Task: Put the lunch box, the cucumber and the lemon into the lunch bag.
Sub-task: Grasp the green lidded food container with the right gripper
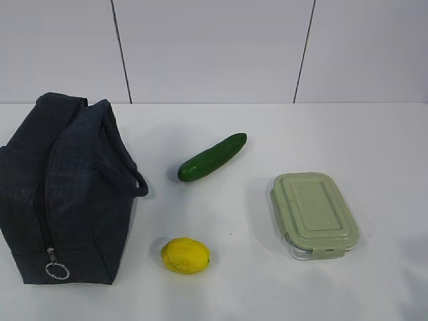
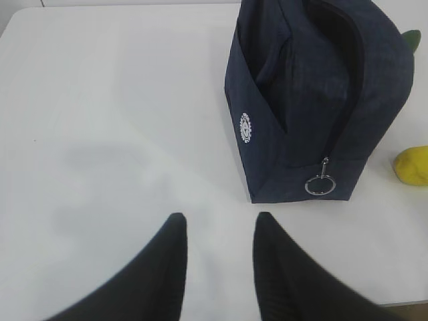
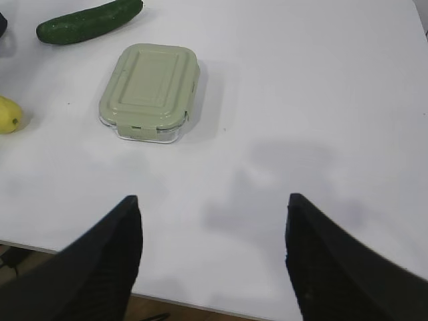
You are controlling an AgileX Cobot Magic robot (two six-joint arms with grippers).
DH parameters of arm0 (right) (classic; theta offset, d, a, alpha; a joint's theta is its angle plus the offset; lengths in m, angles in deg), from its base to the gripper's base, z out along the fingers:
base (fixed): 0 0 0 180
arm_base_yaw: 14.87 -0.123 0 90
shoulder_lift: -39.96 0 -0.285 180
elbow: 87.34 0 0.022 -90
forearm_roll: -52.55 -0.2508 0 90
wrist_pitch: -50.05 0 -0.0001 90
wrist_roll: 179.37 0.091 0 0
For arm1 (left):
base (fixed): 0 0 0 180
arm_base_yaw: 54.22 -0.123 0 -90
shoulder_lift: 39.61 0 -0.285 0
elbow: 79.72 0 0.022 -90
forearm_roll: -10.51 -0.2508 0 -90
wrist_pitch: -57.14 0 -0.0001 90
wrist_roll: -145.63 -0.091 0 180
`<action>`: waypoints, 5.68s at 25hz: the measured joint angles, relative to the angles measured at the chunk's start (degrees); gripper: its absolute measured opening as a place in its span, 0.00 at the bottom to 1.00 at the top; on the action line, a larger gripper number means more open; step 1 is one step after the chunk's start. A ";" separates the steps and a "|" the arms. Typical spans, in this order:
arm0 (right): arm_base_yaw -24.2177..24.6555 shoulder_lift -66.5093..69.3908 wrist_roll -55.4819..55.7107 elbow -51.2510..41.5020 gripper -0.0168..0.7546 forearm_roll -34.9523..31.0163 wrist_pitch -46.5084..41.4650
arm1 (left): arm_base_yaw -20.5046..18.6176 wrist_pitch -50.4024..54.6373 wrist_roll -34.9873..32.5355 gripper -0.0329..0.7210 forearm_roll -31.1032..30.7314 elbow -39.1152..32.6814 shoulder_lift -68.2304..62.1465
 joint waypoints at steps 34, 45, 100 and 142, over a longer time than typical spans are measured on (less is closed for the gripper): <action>0.00 0.00 0.10 0.00 0.69 0.00 0.00 | 0.00 0.00 0.00 0.36 0.00 0.00 0.00; 0.00 0.00 0.23 0.00 0.69 0.22 0.00 | 0.00 0.00 0.00 0.36 0.00 0.00 0.00; 21.65 82.41 -51.21 18.70 0.69 -49.98 4.11 | 0.00 0.00 0.00 0.36 0.00 0.00 0.00; 21.75 111.63 -61.43 26.88 0.83 -63.66 10.37 | 0.00 0.00 0.00 0.36 0.00 0.00 0.00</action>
